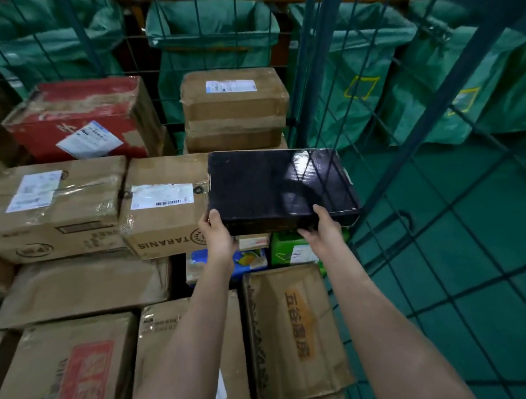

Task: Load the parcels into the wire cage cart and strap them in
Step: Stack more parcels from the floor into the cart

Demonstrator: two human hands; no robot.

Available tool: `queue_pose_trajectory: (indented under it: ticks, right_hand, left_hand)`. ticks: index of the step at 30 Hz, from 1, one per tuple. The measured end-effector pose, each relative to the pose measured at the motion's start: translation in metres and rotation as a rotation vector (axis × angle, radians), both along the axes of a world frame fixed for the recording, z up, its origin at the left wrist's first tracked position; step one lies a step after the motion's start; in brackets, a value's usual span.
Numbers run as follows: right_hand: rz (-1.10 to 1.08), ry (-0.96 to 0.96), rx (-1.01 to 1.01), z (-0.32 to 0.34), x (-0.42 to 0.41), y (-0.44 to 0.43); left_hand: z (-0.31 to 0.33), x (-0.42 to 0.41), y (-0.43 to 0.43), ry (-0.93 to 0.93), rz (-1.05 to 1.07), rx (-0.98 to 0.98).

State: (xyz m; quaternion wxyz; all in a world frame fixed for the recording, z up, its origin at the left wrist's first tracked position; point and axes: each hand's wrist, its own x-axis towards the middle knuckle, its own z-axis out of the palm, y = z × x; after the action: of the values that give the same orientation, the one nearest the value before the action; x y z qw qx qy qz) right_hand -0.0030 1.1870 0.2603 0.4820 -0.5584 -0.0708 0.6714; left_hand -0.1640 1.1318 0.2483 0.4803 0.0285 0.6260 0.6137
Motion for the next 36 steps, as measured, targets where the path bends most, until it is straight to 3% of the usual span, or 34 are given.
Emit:
queue_pose_trajectory:
  ticks: [8,12,16,21,29,31,36]
  right_hand:
    - [-0.066,0.048,0.011,-0.004,-0.003,-0.016]
    - [-0.128,0.104,0.005,0.006,-0.029,-0.042]
    - [-0.077,0.137,-0.025,0.016,-0.040,-0.060]
    - [-0.063,0.213,-0.029,0.013,0.003,-0.068]
    - [0.157,-0.101,-0.016,0.010,0.033,-0.075]
    - [0.157,-0.116,0.012,0.010,0.030,-0.074]
    - [0.117,-0.078,0.019,0.007,-0.006,-0.077]
  left_hand:
    - [-0.006,-0.010,-0.006,-0.283,-0.048,0.026]
    - [0.012,0.022,-0.006,-0.200,-0.221,-0.049]
    - [0.016,0.021,0.009,-0.163,-0.041,0.068]
    - [0.014,0.006,0.013,-0.141,0.001,0.077]
    - [0.027,0.006,0.030,0.057,-0.190,-0.008]
    - [0.027,0.005,0.034,0.071,-0.248,-0.025]
    - [0.032,0.037,0.006,0.085,-0.635,-0.124]
